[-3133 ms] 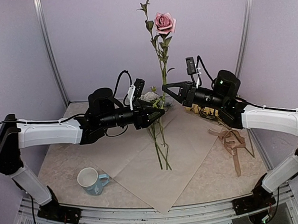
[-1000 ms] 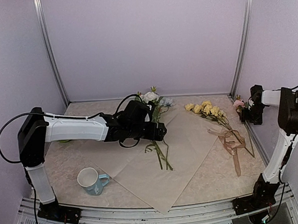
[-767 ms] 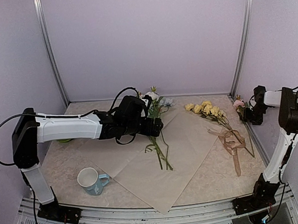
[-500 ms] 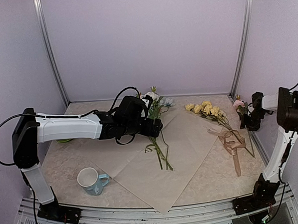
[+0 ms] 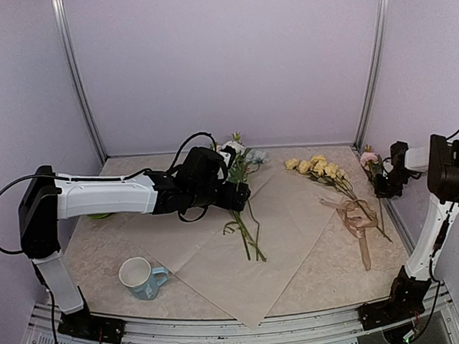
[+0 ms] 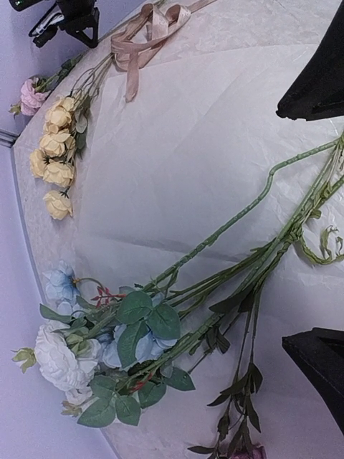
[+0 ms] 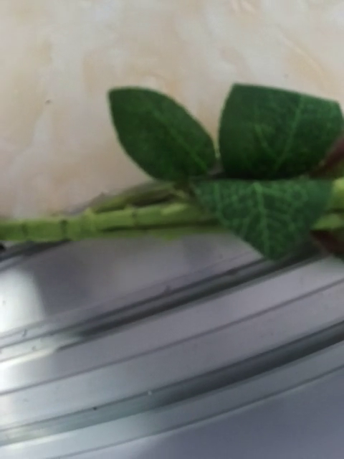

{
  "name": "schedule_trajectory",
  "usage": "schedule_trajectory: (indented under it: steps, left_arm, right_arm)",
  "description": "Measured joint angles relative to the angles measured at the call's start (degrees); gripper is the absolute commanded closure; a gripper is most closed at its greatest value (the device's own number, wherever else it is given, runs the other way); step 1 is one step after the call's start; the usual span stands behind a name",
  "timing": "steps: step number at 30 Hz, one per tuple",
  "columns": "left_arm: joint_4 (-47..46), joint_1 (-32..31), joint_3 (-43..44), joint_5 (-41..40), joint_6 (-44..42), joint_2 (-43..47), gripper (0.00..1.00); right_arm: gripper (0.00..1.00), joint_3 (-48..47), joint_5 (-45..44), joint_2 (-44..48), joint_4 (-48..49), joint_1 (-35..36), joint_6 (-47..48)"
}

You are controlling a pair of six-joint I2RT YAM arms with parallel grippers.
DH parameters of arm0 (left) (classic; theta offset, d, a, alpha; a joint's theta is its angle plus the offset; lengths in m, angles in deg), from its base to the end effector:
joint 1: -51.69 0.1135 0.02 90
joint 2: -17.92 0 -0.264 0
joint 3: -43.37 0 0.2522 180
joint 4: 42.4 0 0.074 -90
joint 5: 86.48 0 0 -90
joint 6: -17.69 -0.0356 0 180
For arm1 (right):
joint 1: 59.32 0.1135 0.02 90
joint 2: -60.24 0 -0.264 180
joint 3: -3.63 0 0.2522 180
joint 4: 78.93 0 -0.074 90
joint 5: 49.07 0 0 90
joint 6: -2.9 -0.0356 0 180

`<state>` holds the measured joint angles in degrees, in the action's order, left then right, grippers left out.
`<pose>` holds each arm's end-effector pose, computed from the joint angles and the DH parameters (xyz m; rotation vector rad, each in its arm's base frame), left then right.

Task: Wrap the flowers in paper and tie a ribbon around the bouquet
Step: Pick up the fake flower from the corner of the board, then place the fake flower on the flattened wrapping paper.

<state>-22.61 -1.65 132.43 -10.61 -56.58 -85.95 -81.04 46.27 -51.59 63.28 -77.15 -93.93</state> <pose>0.2556 -0.3289 0.2437 0.5686 2.1100 -0.4264 0.3712 -0.1159 0.1443 0.5486 2.6407 0.0678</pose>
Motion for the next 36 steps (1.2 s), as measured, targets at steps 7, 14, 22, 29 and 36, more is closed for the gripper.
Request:
schedule_trajectory:
  steps: [7, 14, 22, 29, 36]
  left_arm:
    - [0.0, 0.0, 0.0, -0.1, -0.7, 0.0, 0.01]
    - [0.0, 0.0, 0.0, -1.0, -1.4, 0.0, 0.01]
    - [-0.4, 0.1, 0.0, -1.4, -1.7, 0.5, 0.01]
    - [-0.8, 0.9, -1.3, -1.4, -1.8, 1.9, 0.01]
    - [-2.0, 3.3, -3.2, -1.4, -0.3, 3.8, 0.01]
  right_arm:
    - [1.00, 0.7, -8.2, 2.3, -0.4, 5.0, 1.3]
    - [1.00, 1.3, -19.6, 18.0, -0.5, 13.5, 1.7]
    - [1.00, 9.9, -38.4, 43.5, 19.8, 26.5, 10.3]
    - [1.00, 8.3, -7.6, 46.9, 20.9, 27.2, 4.7]
    - [1.00, 6.1, 24.3, 30.9, 30.3, 46.4, -14.7]
